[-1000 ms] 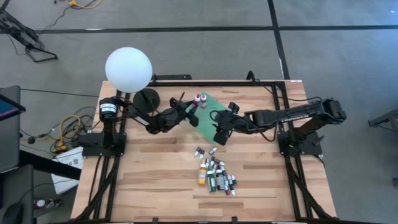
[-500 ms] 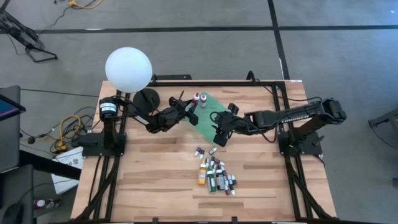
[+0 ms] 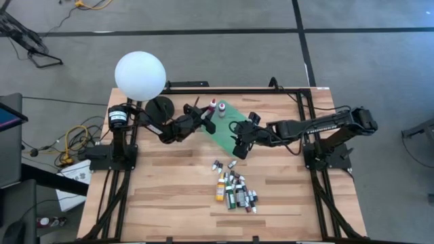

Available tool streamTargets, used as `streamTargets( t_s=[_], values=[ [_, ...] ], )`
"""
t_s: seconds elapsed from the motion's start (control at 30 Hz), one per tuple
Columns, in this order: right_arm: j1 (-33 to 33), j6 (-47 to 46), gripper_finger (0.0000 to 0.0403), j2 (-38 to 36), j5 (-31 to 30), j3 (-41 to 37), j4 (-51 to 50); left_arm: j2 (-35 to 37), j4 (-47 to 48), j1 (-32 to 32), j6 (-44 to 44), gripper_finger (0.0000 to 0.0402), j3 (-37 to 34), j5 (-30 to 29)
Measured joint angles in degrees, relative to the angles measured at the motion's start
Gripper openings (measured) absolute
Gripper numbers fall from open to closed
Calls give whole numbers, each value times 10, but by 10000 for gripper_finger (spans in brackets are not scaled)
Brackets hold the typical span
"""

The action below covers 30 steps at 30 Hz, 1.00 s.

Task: Pick & Place food coloring
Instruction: Put the large red food coloring bottle into the green bin

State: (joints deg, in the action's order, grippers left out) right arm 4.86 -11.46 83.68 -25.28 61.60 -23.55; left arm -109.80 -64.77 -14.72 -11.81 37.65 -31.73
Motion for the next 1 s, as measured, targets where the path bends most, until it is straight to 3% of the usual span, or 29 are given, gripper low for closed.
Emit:
streamTargets(
  t_s=[1.0],
  values=[
    [8, 10, 164, 0, 14, 0, -9, 0, 46, 0, 10, 145, 36, -1]
  ],
)
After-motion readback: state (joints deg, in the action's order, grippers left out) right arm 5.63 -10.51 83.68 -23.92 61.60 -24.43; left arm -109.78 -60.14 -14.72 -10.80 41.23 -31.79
